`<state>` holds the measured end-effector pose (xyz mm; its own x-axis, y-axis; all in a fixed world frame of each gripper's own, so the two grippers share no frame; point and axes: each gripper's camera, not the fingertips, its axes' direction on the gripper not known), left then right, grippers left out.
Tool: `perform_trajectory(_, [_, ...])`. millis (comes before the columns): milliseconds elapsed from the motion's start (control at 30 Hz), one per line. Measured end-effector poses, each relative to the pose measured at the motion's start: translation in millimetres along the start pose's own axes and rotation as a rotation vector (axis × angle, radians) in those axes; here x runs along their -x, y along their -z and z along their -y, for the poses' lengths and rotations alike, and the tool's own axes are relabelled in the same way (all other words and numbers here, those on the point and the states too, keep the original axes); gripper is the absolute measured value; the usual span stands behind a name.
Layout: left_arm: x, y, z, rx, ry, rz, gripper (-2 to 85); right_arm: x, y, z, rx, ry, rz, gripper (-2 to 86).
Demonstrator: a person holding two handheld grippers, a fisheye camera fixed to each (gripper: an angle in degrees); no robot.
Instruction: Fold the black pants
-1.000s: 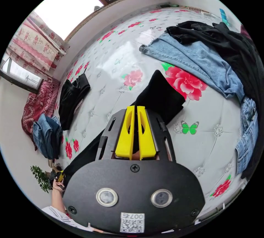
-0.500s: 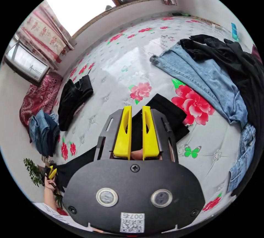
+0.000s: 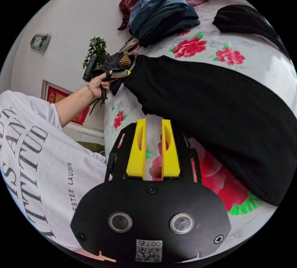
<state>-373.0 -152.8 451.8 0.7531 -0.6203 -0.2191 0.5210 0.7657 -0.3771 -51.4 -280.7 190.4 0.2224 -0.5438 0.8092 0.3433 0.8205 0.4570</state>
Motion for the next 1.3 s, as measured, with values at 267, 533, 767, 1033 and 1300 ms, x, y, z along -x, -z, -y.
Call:
perform_trajectory(267, [-2.5,-0.4,-13.3,-0.040,-0.006,0.011,3.6,-15.1,17.2,2.8,-0.107,-0.075,0.046,9.2])
perform_trajectory(533, [-29.3,-18.9,-16.3,-0.046,-0.021,0.049,3.6,-0.9,13.2,-27.8,-0.096,-0.163,0.036,6.3])
perform_trajectory(767, [-57.9,-28.2,-24.4,-0.069,-0.068,0.121,1.1,13.6,-26.4,11.2,0.002,-0.047,-0.081,3.0])
perform_trajectory(1033, [-65.4,-27.5,-49.7,0.017,-0.333,0.383,-0.9,34.6,25.5,-18.2,0.063,0.150,-0.046,0.1])
perform_trajectory(1300, [-58.1,-12.0,-117.5,0.108,-0.294,0.460,-0.8,60.2,-21.8,-26.2,0.180,0.083,0.103,1.8])
